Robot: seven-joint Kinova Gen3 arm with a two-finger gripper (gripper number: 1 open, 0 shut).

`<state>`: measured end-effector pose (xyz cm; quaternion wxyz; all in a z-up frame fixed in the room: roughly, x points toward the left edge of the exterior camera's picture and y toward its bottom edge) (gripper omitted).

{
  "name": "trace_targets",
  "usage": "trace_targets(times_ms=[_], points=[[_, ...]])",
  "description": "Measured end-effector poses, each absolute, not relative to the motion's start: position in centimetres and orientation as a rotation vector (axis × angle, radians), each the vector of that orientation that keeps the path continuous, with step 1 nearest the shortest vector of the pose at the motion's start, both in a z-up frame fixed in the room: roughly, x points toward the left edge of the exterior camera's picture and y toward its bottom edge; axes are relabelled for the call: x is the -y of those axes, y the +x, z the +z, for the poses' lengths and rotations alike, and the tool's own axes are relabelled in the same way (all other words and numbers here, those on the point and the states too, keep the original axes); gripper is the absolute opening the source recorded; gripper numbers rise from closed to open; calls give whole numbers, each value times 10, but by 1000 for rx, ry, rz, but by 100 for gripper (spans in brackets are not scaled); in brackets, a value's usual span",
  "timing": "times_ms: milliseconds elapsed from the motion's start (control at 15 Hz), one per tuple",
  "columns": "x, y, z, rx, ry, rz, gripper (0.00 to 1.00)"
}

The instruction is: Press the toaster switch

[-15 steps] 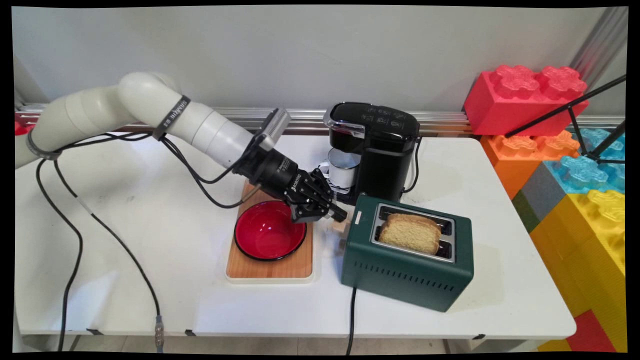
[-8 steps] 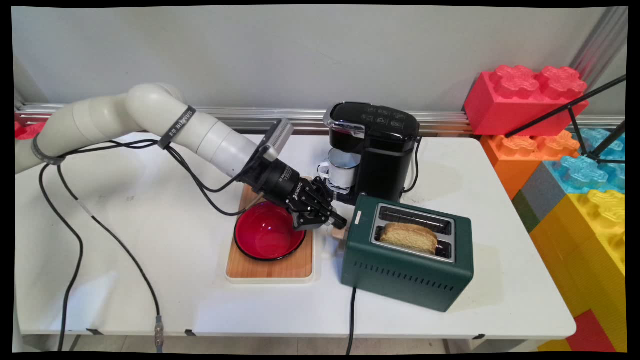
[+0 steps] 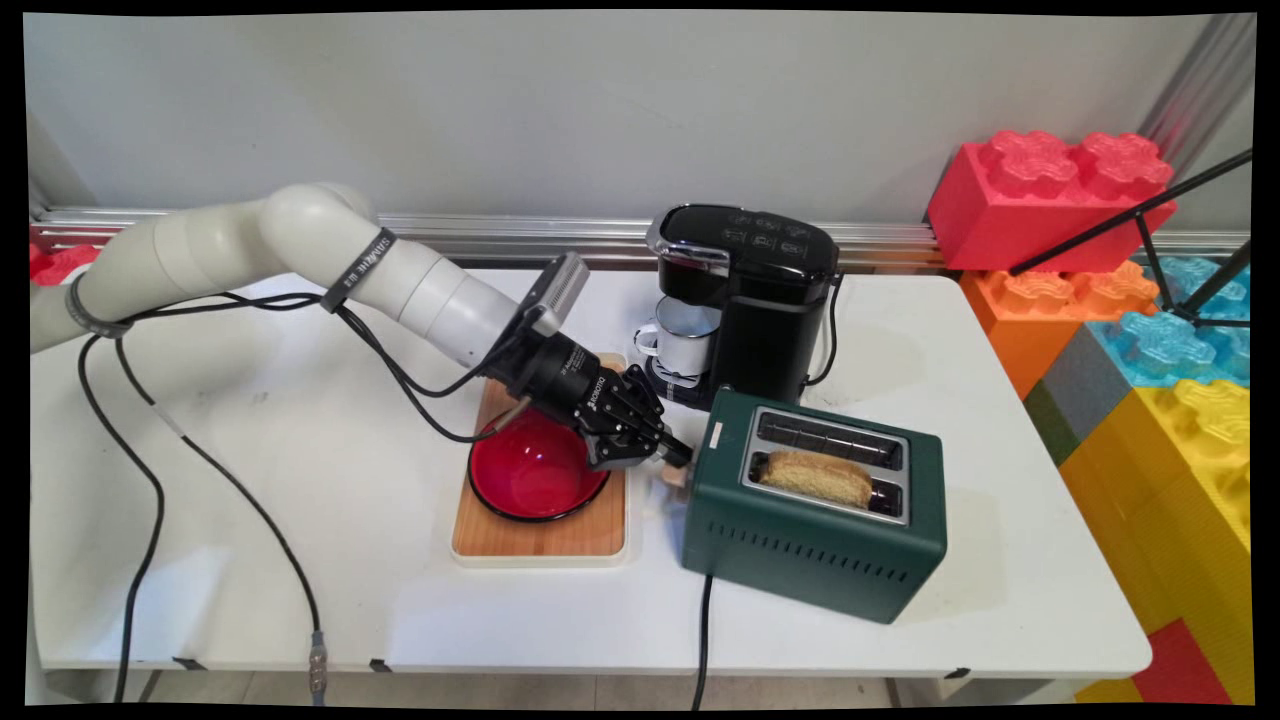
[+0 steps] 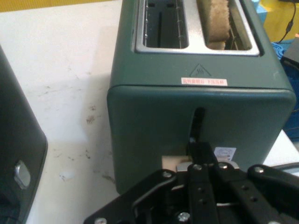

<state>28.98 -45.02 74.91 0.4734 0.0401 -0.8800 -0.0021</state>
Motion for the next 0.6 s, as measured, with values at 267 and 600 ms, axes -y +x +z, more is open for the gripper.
trace_targets(times_ms=[267, 600], points=[[450, 290, 744, 2161, 110, -9, 0], [449, 292, 740, 2171, 120, -10, 0]])
